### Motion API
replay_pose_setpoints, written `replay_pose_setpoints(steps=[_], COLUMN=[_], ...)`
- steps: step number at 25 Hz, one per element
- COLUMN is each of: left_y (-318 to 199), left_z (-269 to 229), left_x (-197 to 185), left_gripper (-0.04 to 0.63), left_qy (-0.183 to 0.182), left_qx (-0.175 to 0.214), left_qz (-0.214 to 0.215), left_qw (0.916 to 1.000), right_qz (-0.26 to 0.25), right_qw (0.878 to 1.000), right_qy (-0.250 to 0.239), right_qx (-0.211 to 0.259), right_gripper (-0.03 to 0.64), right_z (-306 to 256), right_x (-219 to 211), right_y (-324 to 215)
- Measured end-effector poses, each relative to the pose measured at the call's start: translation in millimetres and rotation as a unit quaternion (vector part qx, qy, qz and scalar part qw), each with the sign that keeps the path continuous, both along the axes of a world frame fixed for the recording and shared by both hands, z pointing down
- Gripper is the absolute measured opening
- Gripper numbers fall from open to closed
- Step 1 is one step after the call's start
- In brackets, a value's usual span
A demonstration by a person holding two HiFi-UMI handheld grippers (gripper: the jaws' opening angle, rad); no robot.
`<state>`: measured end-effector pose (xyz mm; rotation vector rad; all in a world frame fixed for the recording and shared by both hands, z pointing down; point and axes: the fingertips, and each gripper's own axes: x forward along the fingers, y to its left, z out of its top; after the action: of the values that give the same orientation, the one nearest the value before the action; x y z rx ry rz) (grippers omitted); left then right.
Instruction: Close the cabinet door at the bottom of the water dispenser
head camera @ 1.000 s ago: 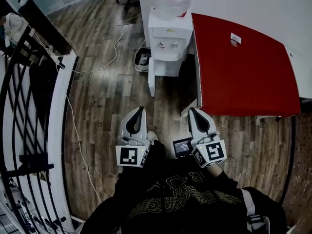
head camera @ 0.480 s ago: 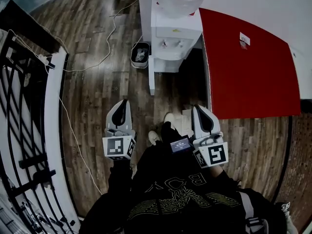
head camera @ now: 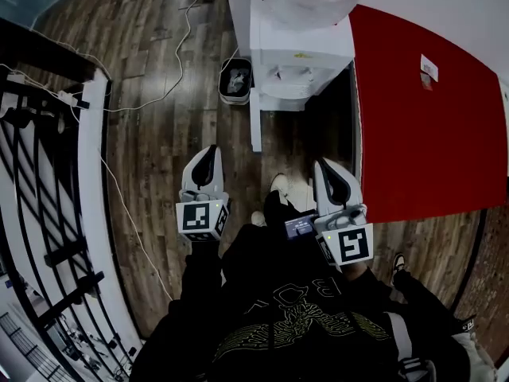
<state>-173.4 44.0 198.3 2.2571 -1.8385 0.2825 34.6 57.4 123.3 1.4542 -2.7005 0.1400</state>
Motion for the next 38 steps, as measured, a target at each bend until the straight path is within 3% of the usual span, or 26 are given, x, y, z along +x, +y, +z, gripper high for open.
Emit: replay_pose_setpoints(steps=[8,12,14,18,20,22,25,31,38], left_y=[-74,-118,-123,-122,-124,-129,-137,-135,-139], left_z=[127,223,287,410,443,462,481,502,502], left_x=[-15,-13,-8,2,5,8,16,31,45], left_gripper=[0.038,0.138,0.141,0.169,0.176,0.176,0.207,0.218,0.211], left_qy=[0.034,0.051,0.050,0.050,0.065,0.083,0.074,0.069,0.082], left_qx=[-0.104,-0.154,-0.196,-0.304,-0.322,-0.321,-0.324,-0.358,-0.356], left_qz=[-0.013,-0.005,0.000,0.005,0.005,0.011,0.036,0.065,0.070], left_qw=[0.9939,0.9867,0.9793,0.9512,0.9446,0.9434,0.9426,0.9288,0.9284], right_qz=[-0.020,0.001,0.009,0.001,0.002,0.006,0.015,0.023,0.025], right_qw=[1.000,0.999,0.997,0.992,0.991,0.990,0.989,0.987,0.987], right_qy=[0.019,0.025,0.015,0.027,0.029,0.029,0.028,0.026,0.023], right_qx=[-0.010,-0.044,-0.077,-0.122,-0.132,-0.139,-0.144,-0.155,-0.159], right_gripper=[-0.002,-0.002,-0.002,-0.002,-0.002,-0.002,-0.002,-0.002,-0.002], right_z=[38,96,137,212,241,267,294,311,316], right_x=[-24,-22,-19,-21,-23,-23,-18,-9,-4], right_y=[-73,-97,-91,-81,-80,-82,-88,-89,-93])
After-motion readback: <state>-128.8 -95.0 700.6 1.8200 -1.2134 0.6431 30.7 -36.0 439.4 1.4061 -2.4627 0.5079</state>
